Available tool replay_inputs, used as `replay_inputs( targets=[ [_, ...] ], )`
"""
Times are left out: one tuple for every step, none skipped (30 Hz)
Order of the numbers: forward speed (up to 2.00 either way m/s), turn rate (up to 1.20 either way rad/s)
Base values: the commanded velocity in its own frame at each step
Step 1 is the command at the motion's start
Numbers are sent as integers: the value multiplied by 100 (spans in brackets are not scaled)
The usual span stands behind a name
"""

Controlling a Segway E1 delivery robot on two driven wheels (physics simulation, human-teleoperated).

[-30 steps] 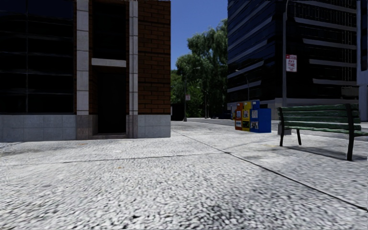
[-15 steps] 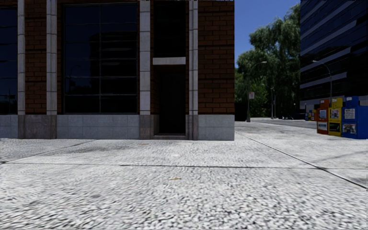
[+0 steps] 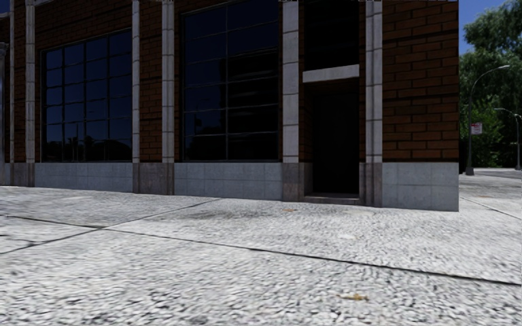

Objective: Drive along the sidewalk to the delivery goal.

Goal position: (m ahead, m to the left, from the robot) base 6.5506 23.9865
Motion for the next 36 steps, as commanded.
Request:
replay_inputs(
  targets=[
    [139,74],
    [141,74],
    [141,74],
    [143,74],
    [146,74],
    [146,74],
    [146,74],
    [148,74],
    [149,74],
    [152,74],
    [153,74],
    [153,74],
    [154,74],
    [155,74],
    [156,74],
    [157,74],
    [157,74],
    [157,74],
    [159,74],
    [162,74],
    [162,74],
    [164,74],
    [166,74],
    [170,74],
    [173,74],
    [173,74],
    [175,74],
    [176,74],
    [177,74],
    [177,74],
    [177,74],
    [178,74],
    [180,74],
    [185,74],
    [185,74],
    [191,74]
  ],
)
